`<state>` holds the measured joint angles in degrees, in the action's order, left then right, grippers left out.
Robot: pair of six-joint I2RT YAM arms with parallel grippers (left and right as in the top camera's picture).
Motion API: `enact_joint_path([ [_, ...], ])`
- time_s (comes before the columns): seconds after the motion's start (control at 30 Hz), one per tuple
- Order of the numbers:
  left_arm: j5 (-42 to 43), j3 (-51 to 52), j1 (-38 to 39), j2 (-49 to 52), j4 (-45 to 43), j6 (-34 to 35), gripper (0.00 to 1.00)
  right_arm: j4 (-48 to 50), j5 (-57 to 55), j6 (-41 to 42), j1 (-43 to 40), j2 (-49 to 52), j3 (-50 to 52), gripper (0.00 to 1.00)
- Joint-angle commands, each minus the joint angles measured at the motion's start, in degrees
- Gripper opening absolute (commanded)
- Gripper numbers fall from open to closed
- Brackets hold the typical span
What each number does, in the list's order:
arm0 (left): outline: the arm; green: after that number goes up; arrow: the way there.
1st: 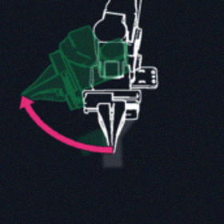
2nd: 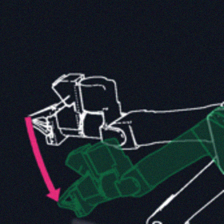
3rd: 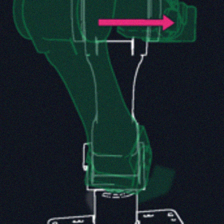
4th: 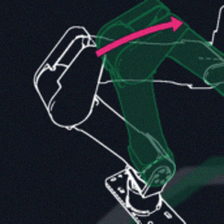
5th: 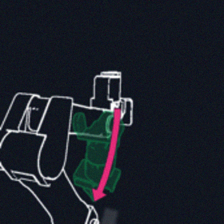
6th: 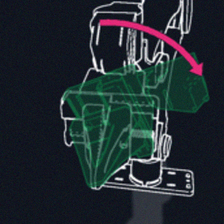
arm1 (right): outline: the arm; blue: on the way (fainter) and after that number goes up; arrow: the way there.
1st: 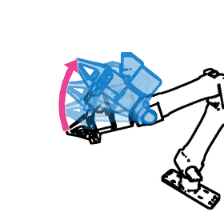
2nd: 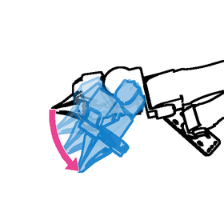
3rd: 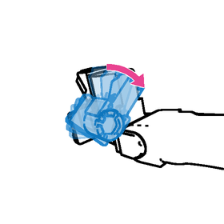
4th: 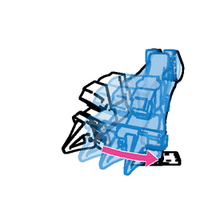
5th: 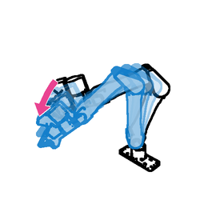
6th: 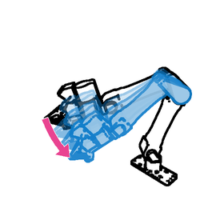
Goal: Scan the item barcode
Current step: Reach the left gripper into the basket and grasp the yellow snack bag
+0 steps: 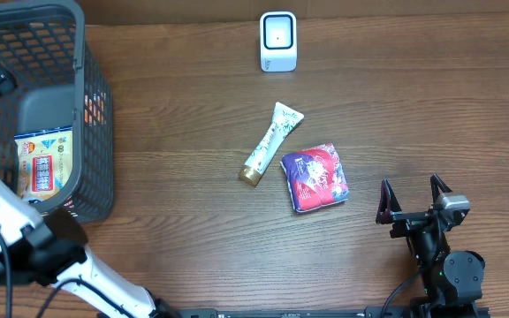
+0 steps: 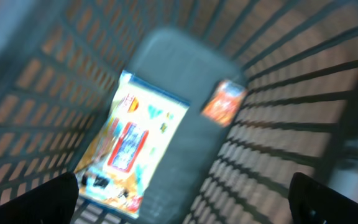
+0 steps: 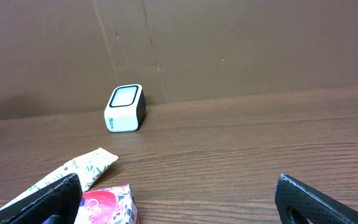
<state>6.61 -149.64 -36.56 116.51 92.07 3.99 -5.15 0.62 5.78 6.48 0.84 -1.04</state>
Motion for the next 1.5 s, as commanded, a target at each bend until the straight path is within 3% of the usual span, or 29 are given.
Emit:
enact_joint_path([
  [0.0, -7.4, -0.4, 0.0, 2.9, 2.0, -3.5, 1.0, 0.3, -0.6, 0.0, 0.3, -0.5, 0.6, 1.0],
  [0.33, -11.8, -0.4, 0.5, 2.6, -5.1, 0.0, 1.0, 0.3, -0.6, 0.0, 0.3, -0.5, 0.6, 1.0],
  [0.7, -25.0, -0.4, 3.7, -2.5, -35.1, 0.6, 1.0, 0.3, -0.6, 0.0, 0.3, -0.5, 0.6, 1.0],
  [0.8, -27.9, -0.2, 4.0, -2.1, -36.7, -2.7, 1.0, 0.3, -0.6, 0.0, 0.3, -0.5, 0.6, 1.0],
  [1.03, -26.3, 2.1, 0.3, -2.2, -33.5, 1.7, 1.0, 0.3, -0.6, 0.0, 0.3, -0.5, 0.6, 1.0],
  [1.2, -20.7, 7.6, -2.1, -3.6, -32.3, 3.3, 1.0, 0.3, -0.6, 0.0, 0.3, -0.5, 0.6, 1.0],
  [1.47, -24.2, 17.4, -1.7, -11.5, -35.4, 5.4, 1.0, 0.3, -0.6, 0.0, 0.3, -0.5, 0.6, 1.0],
])
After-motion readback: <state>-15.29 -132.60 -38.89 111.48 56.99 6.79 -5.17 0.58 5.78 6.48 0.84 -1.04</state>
